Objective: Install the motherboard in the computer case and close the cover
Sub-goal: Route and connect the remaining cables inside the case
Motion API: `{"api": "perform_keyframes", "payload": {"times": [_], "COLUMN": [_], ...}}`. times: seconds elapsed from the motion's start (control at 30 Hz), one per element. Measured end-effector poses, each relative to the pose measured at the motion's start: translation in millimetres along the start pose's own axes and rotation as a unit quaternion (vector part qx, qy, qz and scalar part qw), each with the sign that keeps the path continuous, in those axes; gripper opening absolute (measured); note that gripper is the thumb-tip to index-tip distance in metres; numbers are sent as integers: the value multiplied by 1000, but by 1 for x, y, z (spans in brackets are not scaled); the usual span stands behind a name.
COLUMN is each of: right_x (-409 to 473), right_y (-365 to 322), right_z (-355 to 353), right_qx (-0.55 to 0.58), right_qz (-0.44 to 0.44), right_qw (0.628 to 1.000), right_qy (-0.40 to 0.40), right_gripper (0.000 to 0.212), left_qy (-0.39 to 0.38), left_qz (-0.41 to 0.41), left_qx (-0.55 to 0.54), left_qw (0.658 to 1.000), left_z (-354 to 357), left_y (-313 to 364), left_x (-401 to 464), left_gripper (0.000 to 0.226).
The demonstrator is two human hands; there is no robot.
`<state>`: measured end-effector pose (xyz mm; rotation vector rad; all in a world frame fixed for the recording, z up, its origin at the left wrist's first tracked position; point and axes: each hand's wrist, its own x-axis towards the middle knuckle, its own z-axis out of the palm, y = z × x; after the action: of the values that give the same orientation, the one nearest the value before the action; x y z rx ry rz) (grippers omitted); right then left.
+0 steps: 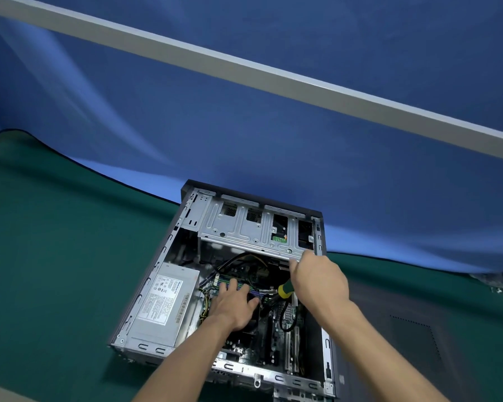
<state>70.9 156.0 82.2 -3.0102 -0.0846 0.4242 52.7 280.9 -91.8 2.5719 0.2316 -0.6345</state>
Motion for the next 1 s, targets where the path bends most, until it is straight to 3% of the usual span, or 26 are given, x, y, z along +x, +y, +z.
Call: {"api": "perform_keyframes", "payload": {"times": [0.17,0.27,0.3,0.43,0.53,0.7,0.83,0.93,1.0], "right_x": [-4,-5,-2,6,0,2,-2,-1,0], "right_y": [-5,-10,-8,-9,-10,-9,-7,-6,-6], "right_z": [4,9,8,-1,6,2,9,5,4], "right_qx": [49,-27,-24,78,-15,121,45,99,79], "right_qz": [-21,-14,-5,-11,-14,-19,-16,-16,-19], "right_qw": [997,999,999,994,999,989,998,994,995], "right_qy": [-56,29,24,-74,31,-81,34,-45,-51], "right_gripper": [28,31,33,25,30,27,29,25,19], "left_qy": [5,4,4,-4,-12,-57,-58,-55,-53], "left_qz": [4,3,4,3,5,6,34,35,32], "left_qx": [9,18,21,17,11,-94,-177,-168,-165], "left_qw": [1000,1000,1000,1000,1000,994,982,984,984], "left_z": [1,2,2,3,3,-6,-10,-10,-9], "left_y": [0,-1,0,-1,-3,-7,-15,-13,-13], "left_x": [1,2,2,2,2,5,4,4,2], "left_gripper": [44,47,48,51,53,47,38,38,37]}}
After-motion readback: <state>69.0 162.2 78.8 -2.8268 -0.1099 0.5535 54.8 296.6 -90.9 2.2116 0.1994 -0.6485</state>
